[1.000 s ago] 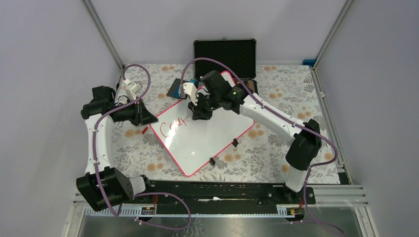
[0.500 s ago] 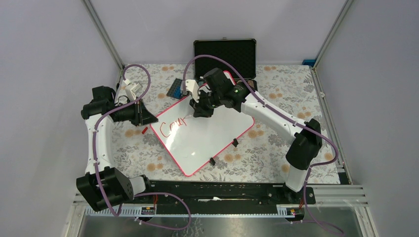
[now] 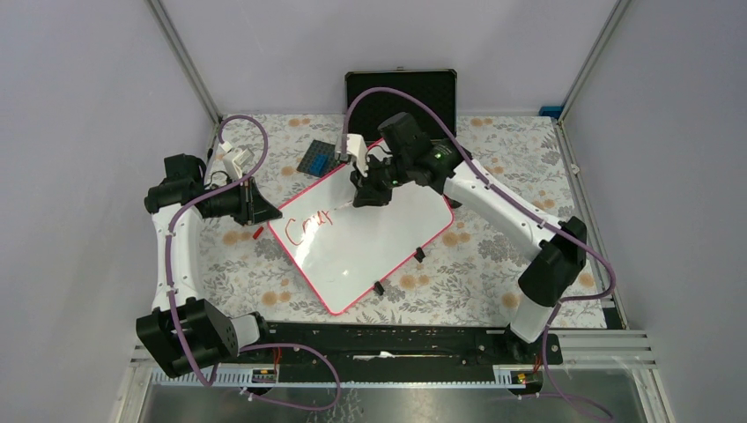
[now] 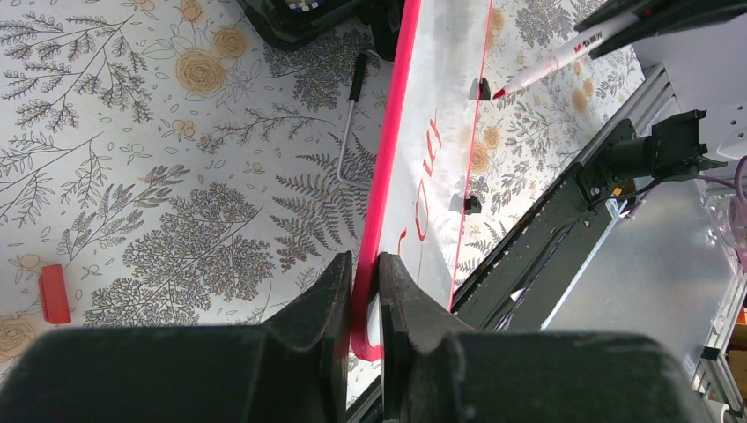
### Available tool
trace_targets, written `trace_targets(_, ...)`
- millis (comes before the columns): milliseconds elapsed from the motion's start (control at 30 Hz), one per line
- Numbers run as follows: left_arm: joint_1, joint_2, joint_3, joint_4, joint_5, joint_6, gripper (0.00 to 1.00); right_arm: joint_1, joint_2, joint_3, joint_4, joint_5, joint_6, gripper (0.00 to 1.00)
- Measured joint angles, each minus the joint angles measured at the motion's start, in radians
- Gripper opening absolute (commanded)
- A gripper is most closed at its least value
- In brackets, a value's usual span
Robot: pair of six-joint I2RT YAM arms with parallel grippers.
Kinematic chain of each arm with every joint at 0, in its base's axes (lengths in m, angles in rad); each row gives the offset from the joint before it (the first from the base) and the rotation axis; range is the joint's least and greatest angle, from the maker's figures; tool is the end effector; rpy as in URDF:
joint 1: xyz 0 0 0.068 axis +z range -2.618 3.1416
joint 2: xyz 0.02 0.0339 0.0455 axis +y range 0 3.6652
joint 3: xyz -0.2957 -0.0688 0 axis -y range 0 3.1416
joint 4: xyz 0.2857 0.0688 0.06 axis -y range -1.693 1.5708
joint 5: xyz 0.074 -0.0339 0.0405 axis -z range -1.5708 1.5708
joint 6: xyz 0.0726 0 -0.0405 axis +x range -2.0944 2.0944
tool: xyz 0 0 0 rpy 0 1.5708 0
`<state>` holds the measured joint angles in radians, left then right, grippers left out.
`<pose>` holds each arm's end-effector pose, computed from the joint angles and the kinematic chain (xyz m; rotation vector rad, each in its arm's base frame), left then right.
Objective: Write a sentence on the whiteboard
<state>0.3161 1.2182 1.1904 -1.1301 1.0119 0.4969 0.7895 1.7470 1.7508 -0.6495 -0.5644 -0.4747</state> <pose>0.2570 0.0193 0.3400 0.4560 2.1830 -0.9439 0.3002 0.3578 0.3843 -1.5497 1.5801 0.7985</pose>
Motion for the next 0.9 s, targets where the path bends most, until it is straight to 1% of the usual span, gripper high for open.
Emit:
trace_targets(133,0.000,-0.002,-0.002,0.001,0.000,0.000,0.00,-0.044,0.000,0.000,-0.021,-0.046,-0.001,0.00)
trace_targets(400,0.000,-0.006,-0.004,0.003,0.000,0.000,0.00,-0.074,0.000,0.000,-0.042,-0.113,0.000,0.00)
trace_targets(900,0.000,-0.006,-0.004,0.003,0.000,0.000,0.00,-0.080,0.000,0.000,-0.031,-0.134,0.001,0.00)
